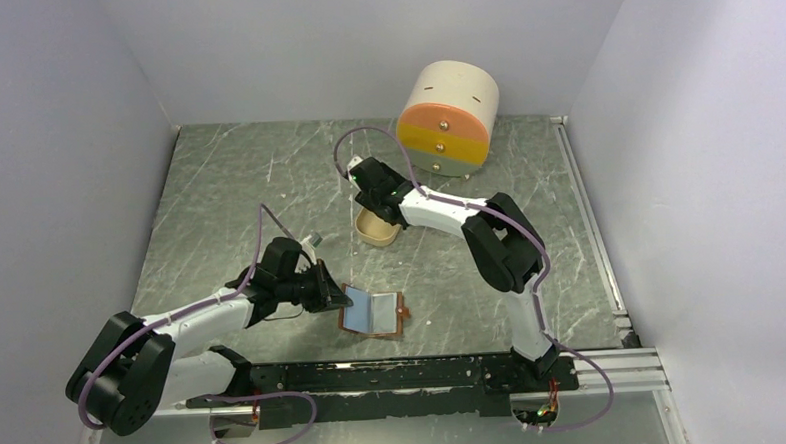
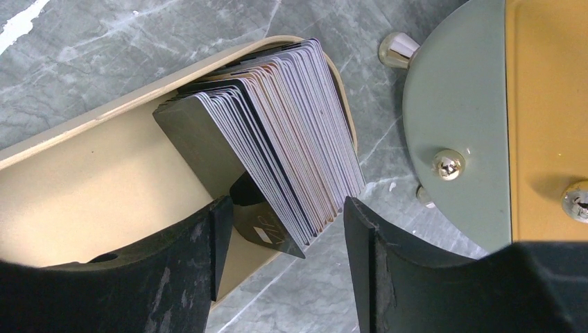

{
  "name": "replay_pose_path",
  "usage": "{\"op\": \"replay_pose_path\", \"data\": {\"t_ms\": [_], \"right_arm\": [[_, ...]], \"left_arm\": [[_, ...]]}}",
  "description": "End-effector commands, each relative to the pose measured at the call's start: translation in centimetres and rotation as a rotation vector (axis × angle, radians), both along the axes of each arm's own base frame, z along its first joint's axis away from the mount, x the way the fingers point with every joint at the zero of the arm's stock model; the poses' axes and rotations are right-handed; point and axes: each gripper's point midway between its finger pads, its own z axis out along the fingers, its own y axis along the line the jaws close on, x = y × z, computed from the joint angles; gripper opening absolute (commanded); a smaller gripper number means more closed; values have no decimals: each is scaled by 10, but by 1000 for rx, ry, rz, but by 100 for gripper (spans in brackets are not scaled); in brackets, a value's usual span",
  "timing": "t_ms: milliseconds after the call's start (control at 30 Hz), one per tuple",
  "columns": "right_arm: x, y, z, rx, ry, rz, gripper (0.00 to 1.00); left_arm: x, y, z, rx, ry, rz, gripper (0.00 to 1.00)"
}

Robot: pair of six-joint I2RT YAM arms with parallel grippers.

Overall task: Put the credit cards into the card holder
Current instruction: Pick up the credit card from the storage box.

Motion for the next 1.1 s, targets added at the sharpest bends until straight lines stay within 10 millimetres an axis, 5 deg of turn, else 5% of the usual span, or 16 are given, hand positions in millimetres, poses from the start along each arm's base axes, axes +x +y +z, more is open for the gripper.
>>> {"op": "replay_pose_path", "data": {"t_ms": [0,1067], "right_arm": [[10,0,24,32,-55,-15,63],[8,9,46,83,-33,-21,39]], "left_arm": [[1,-3,7,-29,0,-7,9],[-1,-5,6,-41,5,-9,9]]}}
